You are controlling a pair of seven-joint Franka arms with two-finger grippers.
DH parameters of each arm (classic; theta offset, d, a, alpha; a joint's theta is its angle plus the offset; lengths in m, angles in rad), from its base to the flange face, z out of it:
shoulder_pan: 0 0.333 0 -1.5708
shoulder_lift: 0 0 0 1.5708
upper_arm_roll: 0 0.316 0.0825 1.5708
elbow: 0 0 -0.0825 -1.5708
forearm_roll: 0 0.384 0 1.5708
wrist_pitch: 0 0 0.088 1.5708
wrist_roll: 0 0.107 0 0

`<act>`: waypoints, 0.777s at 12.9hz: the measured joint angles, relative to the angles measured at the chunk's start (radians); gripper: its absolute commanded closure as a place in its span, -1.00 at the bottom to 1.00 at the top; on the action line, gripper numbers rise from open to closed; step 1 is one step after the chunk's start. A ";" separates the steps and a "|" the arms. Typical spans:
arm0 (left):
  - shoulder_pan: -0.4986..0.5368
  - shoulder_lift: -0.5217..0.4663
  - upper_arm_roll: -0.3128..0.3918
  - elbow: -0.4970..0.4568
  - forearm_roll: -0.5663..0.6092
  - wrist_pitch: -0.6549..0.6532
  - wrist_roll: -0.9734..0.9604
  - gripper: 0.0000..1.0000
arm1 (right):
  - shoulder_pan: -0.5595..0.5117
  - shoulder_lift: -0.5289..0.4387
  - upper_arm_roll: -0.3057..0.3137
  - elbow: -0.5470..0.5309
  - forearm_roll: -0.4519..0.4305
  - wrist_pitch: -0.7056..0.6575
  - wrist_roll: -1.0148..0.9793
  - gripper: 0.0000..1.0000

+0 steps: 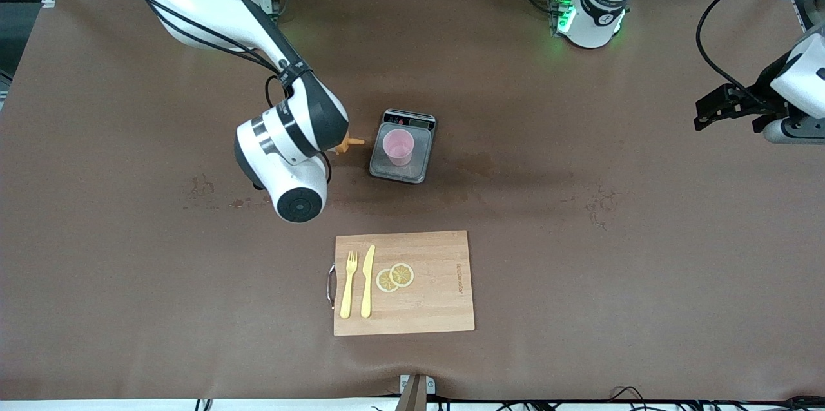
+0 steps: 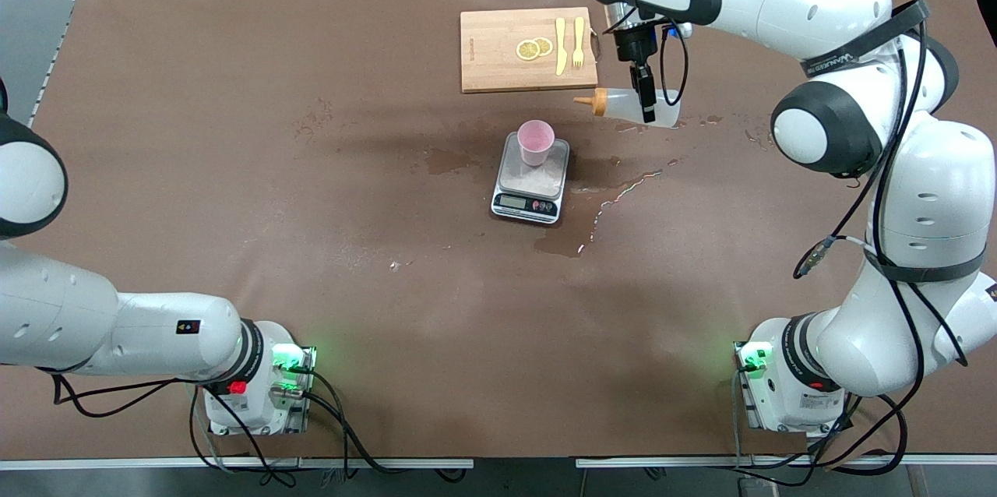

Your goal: Add sauce to pink cup with both arms

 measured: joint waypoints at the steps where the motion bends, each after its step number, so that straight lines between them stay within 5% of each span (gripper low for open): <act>1: 0.000 -0.002 0.000 -0.003 0.000 0.000 0.000 -1.00 | 0.004 0.001 0.000 0.000 -0.007 -0.009 0.009 0.14; 10: -0.003 -0.015 0.000 -0.018 -0.001 0.000 -0.009 -1.00 | 0.046 0.025 -0.001 -0.002 -0.085 -0.064 0.049 0.23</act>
